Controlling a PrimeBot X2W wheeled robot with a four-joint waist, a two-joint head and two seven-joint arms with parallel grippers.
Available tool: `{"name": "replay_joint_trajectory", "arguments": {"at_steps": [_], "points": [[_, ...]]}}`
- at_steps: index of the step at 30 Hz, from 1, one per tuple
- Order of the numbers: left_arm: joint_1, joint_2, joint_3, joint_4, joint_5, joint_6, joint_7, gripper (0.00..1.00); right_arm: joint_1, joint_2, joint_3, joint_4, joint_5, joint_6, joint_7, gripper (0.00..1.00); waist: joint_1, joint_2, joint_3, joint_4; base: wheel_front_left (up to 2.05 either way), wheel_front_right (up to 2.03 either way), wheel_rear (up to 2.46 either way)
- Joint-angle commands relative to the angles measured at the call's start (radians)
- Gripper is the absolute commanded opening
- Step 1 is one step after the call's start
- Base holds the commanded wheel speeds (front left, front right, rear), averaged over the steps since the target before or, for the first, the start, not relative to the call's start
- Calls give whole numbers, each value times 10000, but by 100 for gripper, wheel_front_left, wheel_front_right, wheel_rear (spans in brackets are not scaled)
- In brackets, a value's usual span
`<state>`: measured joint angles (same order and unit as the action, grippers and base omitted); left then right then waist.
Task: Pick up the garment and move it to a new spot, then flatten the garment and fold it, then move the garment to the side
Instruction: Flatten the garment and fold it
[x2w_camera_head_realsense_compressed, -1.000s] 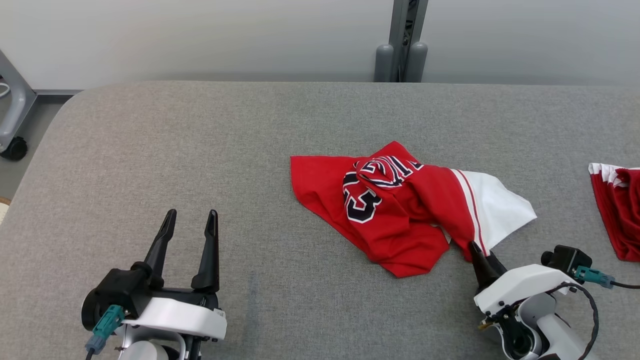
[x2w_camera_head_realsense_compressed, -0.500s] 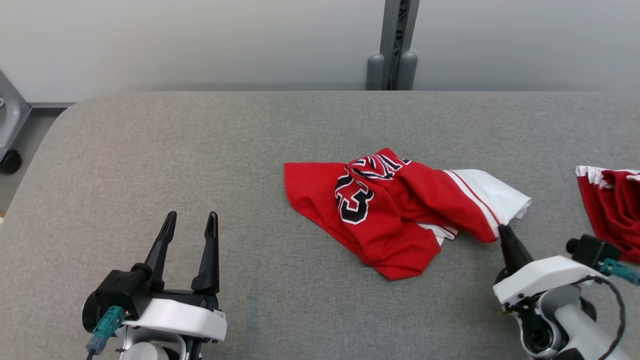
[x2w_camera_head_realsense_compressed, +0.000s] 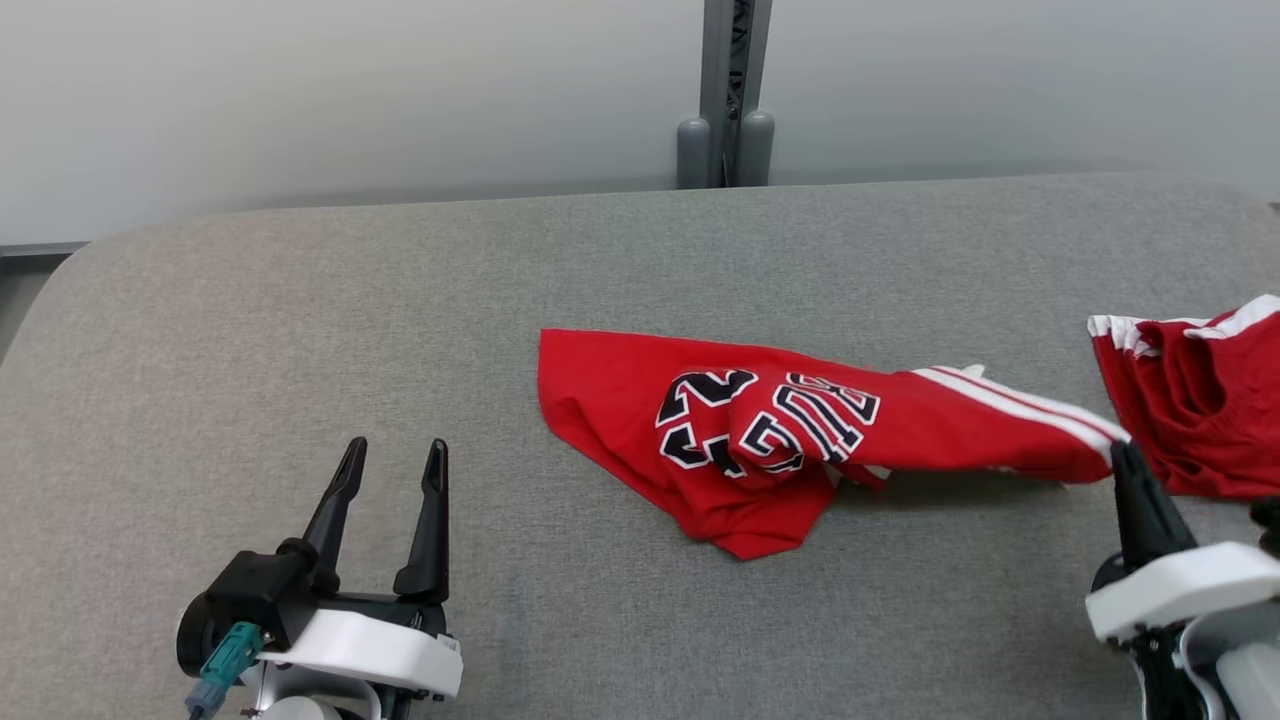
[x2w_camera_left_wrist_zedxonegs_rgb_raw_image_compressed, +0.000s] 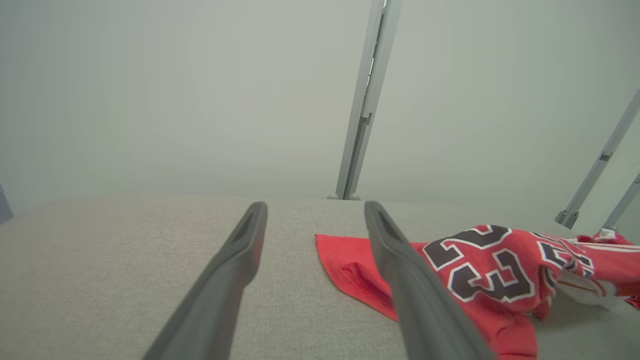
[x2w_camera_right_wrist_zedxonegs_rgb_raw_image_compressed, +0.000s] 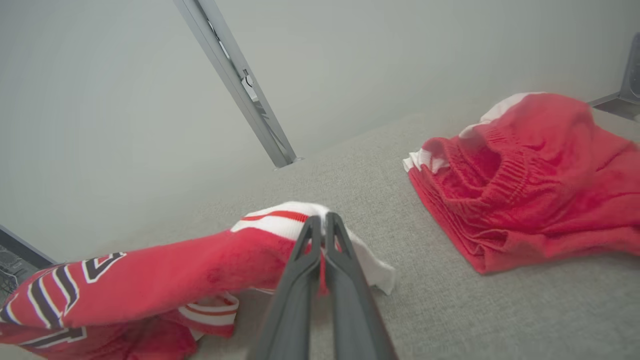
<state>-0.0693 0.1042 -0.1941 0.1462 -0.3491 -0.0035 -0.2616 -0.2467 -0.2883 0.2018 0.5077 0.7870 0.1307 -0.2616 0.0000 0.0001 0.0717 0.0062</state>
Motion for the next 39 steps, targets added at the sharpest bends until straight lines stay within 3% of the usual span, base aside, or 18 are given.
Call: {"name": "replay_joint_trajectory", "arguments": {"at_steps": [1, 10, 24, 25, 26, 27, 28, 39], "points": [[-77, 3, 27, 36, 56, -46, -36, 100, 335, -5, -89, -104, -231, 1, -52, 0, 0, -1, -12, -78, 0, 0, 0], [-166, 34, 39, 127, -15, -9, -36, 100, 1523, 273, 205, 606, -467, 3, 110, 0, 0, -1, 49, -420, 0, 0, 0], [-413, 10, -39, 380, -94, -57, -36, 100, 1387, 445, 1026, 2023, -647, 0, 543, 0, 0, -1, 205, -600, 0, 0, 0], [-430, -1, -54, 398, -102, -62, -36, 100, 1329, 483, 1054, 2127, -640, 0, 509, 12, 0, -1, 203, -585, 0, 0, 0], [-445, -12, -71, 406, -106, -70, -36, 100, 1236, 527, 1078, 2174, -630, 0, 461, 36, 0, -1, 200, -566, 0, 0, 0], [-456, -16, -79, 416, -114, -74, -36, 100, 1147, 542, 1064, 2170, -631, 0, 373, 91, 0, -1, 200, -547, 0, 0, 0], [-464, -10, -79, 432, -121, -79, -36, 100, 1071, 554, 1036, 2152, -620, 0, 294, 100, 0, -1, 196, -529, 0, 0, 0], [-583, 28, -147, 508, -158, -124, -36, 100, 629, 540, 336, 1314, -1129, 1, -50, 100, 0, -1, 183, -328, 0, 0, 0]]}}
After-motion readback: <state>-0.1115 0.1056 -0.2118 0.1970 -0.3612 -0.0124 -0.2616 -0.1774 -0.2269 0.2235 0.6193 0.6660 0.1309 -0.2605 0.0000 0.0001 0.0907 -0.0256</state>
